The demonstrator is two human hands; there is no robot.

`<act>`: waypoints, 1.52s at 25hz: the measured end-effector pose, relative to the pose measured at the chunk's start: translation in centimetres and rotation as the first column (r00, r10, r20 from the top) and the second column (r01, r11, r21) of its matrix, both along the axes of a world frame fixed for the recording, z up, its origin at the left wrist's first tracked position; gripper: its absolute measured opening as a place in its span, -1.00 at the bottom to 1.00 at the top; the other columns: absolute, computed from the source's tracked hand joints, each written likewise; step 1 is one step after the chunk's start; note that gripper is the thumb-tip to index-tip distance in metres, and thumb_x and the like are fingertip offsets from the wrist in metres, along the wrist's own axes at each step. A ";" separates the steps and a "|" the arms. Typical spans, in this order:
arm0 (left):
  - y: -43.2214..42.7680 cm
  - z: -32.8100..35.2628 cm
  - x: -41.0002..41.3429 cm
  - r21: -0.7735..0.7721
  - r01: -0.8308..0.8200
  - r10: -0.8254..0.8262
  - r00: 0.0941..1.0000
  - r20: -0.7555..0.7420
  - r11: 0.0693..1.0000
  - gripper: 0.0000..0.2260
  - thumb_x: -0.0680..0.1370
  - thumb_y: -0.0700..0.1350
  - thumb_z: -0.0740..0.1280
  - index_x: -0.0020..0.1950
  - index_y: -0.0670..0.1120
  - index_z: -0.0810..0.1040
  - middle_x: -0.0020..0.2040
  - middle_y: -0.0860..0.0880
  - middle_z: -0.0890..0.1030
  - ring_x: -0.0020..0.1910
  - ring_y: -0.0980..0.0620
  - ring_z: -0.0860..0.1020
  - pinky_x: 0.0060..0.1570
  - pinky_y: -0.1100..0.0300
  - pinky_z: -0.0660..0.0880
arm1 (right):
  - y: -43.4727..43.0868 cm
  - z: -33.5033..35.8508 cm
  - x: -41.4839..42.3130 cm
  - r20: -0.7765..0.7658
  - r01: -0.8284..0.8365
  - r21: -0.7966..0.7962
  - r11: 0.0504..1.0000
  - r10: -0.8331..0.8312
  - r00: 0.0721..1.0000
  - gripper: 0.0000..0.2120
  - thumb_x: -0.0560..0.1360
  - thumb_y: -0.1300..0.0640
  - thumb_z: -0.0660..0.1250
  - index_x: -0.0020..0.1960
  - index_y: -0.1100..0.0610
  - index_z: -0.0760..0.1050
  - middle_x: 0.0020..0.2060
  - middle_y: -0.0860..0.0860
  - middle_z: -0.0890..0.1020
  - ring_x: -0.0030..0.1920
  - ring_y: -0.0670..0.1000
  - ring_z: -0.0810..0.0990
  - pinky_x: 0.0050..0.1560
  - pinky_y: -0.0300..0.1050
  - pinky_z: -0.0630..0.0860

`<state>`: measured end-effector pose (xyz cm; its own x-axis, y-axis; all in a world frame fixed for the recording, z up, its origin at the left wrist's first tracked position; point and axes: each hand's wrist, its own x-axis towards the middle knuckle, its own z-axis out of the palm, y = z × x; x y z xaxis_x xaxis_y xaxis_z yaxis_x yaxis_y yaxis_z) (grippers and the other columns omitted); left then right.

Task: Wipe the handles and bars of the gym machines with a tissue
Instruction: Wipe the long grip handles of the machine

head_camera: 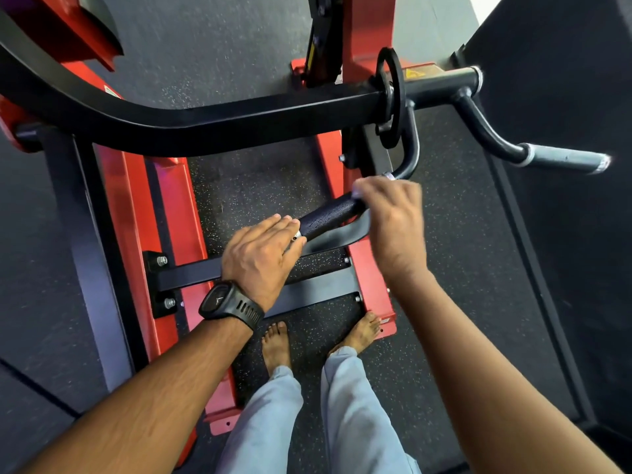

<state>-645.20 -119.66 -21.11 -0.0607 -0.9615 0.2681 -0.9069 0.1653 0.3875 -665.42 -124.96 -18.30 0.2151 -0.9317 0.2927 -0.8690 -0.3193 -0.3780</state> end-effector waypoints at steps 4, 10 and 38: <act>0.0 -0.1 -0.1 -0.046 -0.005 0.004 1.000 -0.026 0.999 -0.73 0.57 0.03 0.30 0.10 -0.08 0.70 0.10 -0.01 0.69 0.14 0.02 0.64 0.08 0.16 0.41 | 0.7 -0.4 0.3 -0.058 -0.098 -0.013 0.995 0.097 0.994 -0.71 0.52 0.33 0.30 0.22 0.23 0.59 0.17 0.10 0.61 0.14 0.11 0.36 0.23 -0.13 0.38; 0.1 -0.3 -0.1 -0.029 -0.010 0.009 0.999 -0.033 1.000 -0.74 0.57 0.01 0.32 0.12 -0.08 0.69 0.11 -0.02 0.69 0.14 0.02 0.64 0.08 0.15 0.43 | 1.6 -0.5 2.4 0.398 0.384 0.132 0.914 -0.404 0.824 -0.81 0.55 0.31 0.37 0.12 0.14 0.66 0.05 0.01 0.57 0.06 -0.02 0.52 0.10 -0.19 0.52; 0.1 -0.6 0.0 -0.067 0.005 -0.008 0.999 -0.045 0.998 -0.78 0.58 -0.02 0.36 0.13 -0.09 0.68 0.13 -0.03 0.68 0.15 0.02 0.63 0.09 0.14 0.44 | 4.0 -2.2 9.6 0.661 0.304 0.744 0.594 -0.721 -0.208 -0.96 0.60 0.27 0.31 0.01 0.22 0.45 -0.13 0.09 0.56 -0.17 -0.10 0.58 -0.01 -0.19 0.57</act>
